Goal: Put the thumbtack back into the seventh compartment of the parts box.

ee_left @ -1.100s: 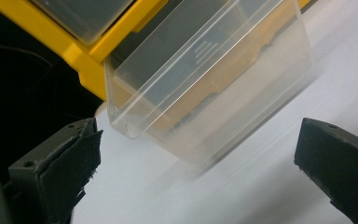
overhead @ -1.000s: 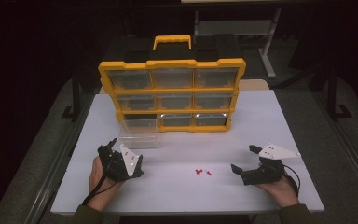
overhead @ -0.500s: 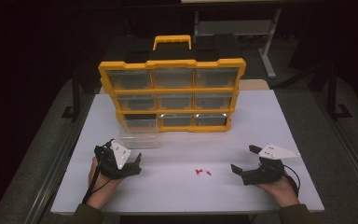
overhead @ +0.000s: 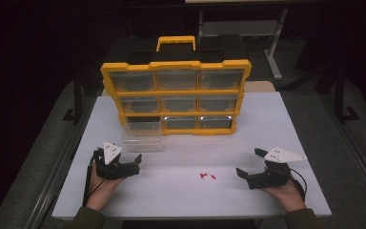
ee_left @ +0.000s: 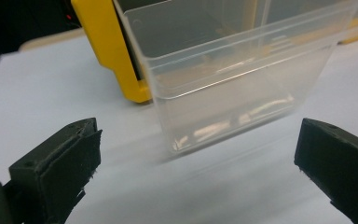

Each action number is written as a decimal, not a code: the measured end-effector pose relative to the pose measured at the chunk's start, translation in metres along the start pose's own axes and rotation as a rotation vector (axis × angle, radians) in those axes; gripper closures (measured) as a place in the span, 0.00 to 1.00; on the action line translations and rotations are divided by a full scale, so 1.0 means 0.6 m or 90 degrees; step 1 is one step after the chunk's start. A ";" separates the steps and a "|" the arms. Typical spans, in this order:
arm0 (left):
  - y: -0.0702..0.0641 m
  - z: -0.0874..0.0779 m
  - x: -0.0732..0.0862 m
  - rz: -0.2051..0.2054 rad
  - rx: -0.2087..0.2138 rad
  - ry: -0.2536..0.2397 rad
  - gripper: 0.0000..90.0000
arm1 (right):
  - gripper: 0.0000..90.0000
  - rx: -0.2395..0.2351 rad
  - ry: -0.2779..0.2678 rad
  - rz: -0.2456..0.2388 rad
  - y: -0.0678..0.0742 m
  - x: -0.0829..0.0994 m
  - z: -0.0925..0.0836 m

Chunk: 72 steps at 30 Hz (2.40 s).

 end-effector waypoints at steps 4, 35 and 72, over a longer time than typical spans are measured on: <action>0.012 -0.001 0.001 -0.014 0.017 -0.002 0.00 | 0.00 0.000 -0.001 0.000 0.000 0.000 0.000; 0.014 -0.040 0.029 0.027 0.160 -0.047 0.00 | 0.00 -0.008 0.016 -0.011 0.002 -0.004 0.005; 0.004 -0.043 0.030 0.016 0.183 -0.050 0.00 | 0.00 -0.076 0.117 -0.024 0.031 -0.044 0.059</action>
Point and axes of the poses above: each handheld gripper's, and its own axes: z roughly forward along the jaws, x roughly out of its underside, y roughly to its left, the point moved 2 cm from there along z, roughly forward along the jaws
